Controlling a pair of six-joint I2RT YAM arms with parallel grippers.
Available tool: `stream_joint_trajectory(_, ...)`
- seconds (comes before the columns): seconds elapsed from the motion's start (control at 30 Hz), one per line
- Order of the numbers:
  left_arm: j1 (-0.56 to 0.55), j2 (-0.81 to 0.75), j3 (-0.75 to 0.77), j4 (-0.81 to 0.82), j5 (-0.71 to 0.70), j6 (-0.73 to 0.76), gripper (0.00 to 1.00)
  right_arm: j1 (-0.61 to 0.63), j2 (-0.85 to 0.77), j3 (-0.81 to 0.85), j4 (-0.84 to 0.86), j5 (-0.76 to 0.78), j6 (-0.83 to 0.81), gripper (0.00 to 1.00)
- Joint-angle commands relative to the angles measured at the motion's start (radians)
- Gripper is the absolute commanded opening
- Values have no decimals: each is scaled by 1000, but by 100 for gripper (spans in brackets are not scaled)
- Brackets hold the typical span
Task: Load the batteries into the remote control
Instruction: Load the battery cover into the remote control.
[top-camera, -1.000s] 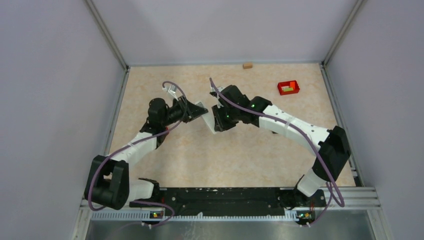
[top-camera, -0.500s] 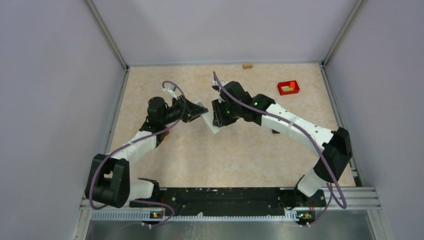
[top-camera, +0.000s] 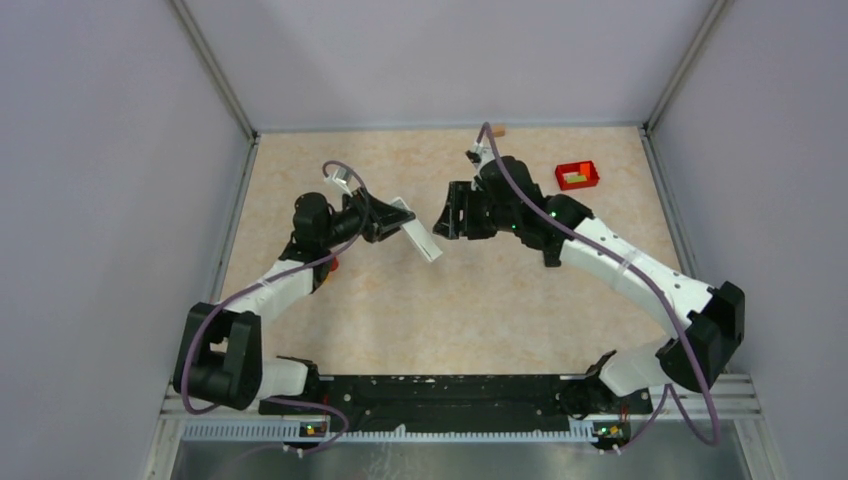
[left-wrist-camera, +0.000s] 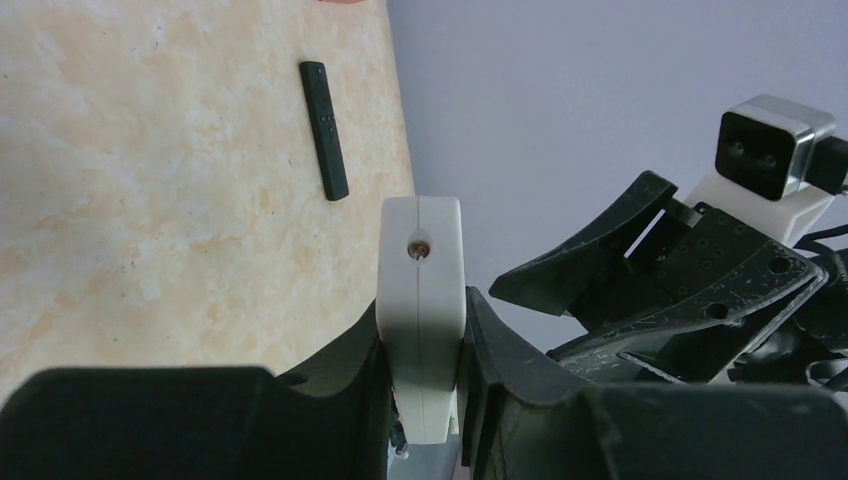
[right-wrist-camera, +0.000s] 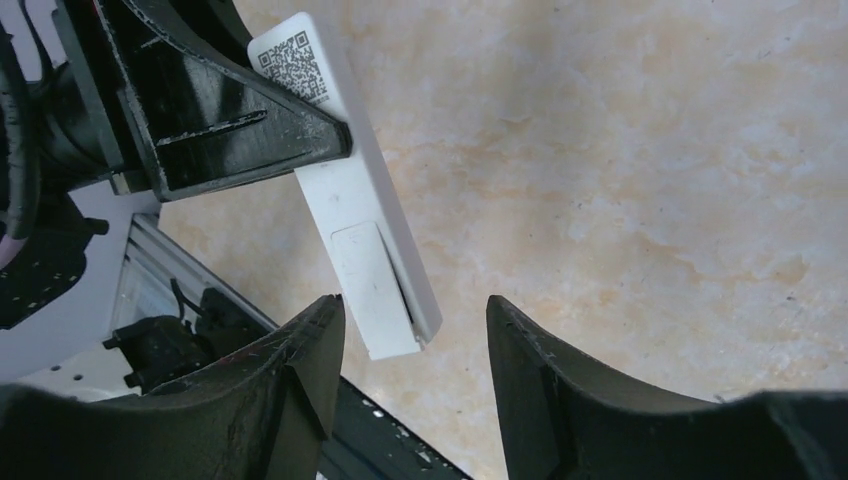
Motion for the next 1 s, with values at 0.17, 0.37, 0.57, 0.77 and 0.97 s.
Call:
stream_joint_trajectory(0.17, 13, 25, 15, 178, 1, -106, 0, -13, -127, -180, 221, -31, 237, 71)
stream_joint_trajectory(0.37, 15, 18, -2, 232, -14, -129, 0, -13, -205, -377, 437, -56, 463, 81)
stream_joint_trajectory(0.57, 15, 12, -12, 266, -12, -154, 0, -13, -248, -548, 733, -66, 630, 82)
stream_joint_trajectory(0.77, 15, 9, -14, 286, -7, -169, 0, -13, -239, -554, 778, -49, 649, 82)
stream_joint_trajectory(0.97, 15, -1, -25, 305, -9, -188, 0, -13, -209, -553, 844, -62, 670, 82)
